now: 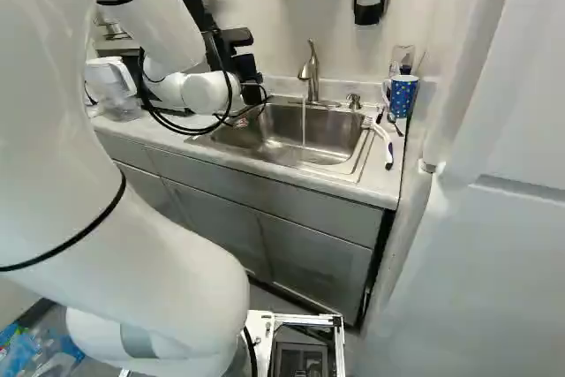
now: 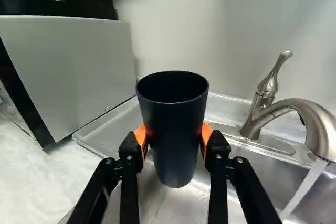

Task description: Rinse the cup and place it in the tray

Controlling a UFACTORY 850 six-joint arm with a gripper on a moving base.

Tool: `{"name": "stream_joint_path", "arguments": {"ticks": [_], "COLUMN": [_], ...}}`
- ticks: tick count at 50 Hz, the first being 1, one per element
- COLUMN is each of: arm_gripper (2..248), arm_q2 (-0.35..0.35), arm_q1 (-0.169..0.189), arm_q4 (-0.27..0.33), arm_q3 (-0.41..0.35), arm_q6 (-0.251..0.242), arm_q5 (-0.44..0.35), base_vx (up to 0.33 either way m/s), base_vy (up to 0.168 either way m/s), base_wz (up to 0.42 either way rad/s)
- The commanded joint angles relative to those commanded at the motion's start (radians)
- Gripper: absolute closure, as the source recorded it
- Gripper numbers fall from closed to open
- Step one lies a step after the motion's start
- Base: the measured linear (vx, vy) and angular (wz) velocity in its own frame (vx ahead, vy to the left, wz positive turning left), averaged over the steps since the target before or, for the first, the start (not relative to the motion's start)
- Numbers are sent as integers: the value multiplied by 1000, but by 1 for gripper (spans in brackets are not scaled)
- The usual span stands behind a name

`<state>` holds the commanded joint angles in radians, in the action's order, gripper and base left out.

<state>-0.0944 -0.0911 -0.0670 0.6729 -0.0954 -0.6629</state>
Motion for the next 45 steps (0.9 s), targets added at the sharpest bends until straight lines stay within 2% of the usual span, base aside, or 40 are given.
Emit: {"name": "stream_joint_path", "arguments": {"ticks": [21, 45], "arm_gripper": [130, 130], "arm_q2": [63, 142], "arm_q1": [-46, -106], "arm_q4": [-3, -42], "arm_q3": [61, 141], "arm_q6": [0, 0], "arm_q5": [0, 0], "base_vx": [0, 0], "base_vy": [0, 0], "base_wz": [0, 0]}}
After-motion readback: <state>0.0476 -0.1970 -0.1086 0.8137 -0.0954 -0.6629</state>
